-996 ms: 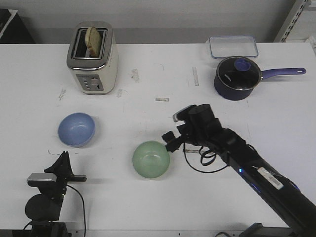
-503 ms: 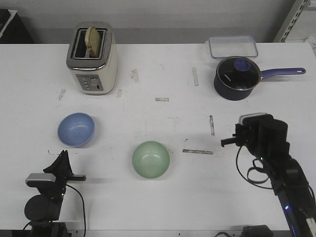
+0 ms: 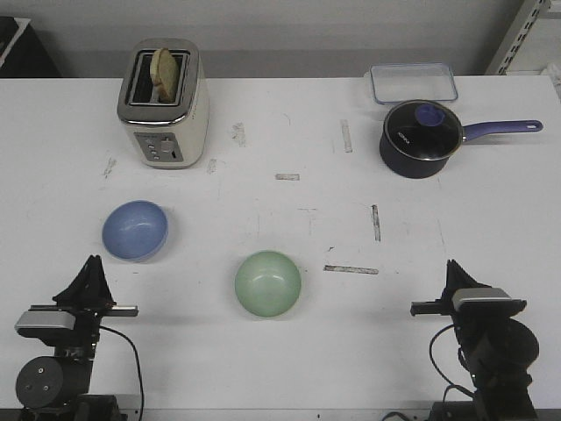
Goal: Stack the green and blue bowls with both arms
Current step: 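Release the green bowl and retract the right gripper to rest, then grasp the rim of the light blue bowl with the left gripper and lift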
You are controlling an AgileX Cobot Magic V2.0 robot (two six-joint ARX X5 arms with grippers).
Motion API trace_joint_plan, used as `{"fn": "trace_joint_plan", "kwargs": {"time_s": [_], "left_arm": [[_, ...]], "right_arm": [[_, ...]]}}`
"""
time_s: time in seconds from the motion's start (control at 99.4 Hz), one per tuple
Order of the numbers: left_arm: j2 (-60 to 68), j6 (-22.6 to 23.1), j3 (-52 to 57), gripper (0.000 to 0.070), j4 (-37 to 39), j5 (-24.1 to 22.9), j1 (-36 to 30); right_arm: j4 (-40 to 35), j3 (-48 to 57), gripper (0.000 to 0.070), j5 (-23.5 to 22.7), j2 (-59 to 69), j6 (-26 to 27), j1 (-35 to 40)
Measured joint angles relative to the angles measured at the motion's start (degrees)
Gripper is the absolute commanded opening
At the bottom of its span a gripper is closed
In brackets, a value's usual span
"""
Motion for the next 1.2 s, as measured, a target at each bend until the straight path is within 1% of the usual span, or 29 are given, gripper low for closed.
{"fn": "trace_joint_plan", "kwargs": {"time_s": [0.07,0.151,0.201,0.292,0.392,0.463,0.523,0.563,0.634,0.704,0.784,0.825,0.945,1.076,1.197], "left_arm": [[3.8,2.4,5.4,0.0006,0.0,-0.1,0.0],[9.4,5.8,12.6,0.0029,-1.0,-0.1,0.0],[13.3,7.9,17.4,0.0072,-2.3,-0.6,0.0],[20.9,11.5,25.9,0.018,-4.4,-2.7,0.0],[29.2,13.4,34.8,0.0296,-6.5,-5.9,0.8],[34.7,14.0,40.3,0.0353,-9.6,-7.5,2.4],[39.3,14.1,44.5,0.0421,-13.4,-7.6,4.4],[42.4,13.9,47.0,0.045,-16.1,-7.5,5.9],[47.5,13.1,50.2,0.0457,-20.2,-6.2,8.6],[51.9,11.6,50.7,0.0471,-23.1,-5.0,10.6],[56.3,9.8,50.3,0.0576,-28.4,-3.6,12.5],[58.4,8.9,50.3,0.0615,-30.6,-2.3,13.1],[64.6,7.3,50.3,0.0621,-34.6,1.7,14.1],[72.1,6.5,50.3,0.0621,-38.8,6.2,14.3],[77.9,5.8,50.3,0.0621,-39.9,8.1,14.3]], "right_arm": [[0.4,0.3,0.0,1.0,-0.4,-0.1,0.0],[-0.5,0.1,0.0,1.3,0.3,-0.2,0.0],[-0.6,0.1,0.0,1.3,0.9,-0.2,0.0],[-0.5,0.1,0.0,1.2,2.0,-0.2,0.0],[0.0,0.1,0.0,1.2,3.2,-0.2,0.0],[0.3,0.1,0.0,1.2,4.0,-0.2,0.0],[0.7,0.1,0.0,1.2,4.7,-0.2,0.0],[1.1,0.1,0.0,1.2,5.2,-0.2,0.0],[1.4,0.1,0.0,1.2,5.7,-0.2,0.0],[1.8,0.1,0.0,1.2,6.2,-0.2,0.0],[2.4,0.1,0.0,1.2,6.6,-0.2,0.0],[2.6,0.1,0.0,1.2,6.8,-0.2,0.1],[3.4,0.1,0.0,1.2,7.2,-0.2,0.2],[4.1,0.1,0.0,1.2,7.5,-0.2,0.2],[4.1,0.1,0.0,1.2,7.5,-0.2,0.2]]}}
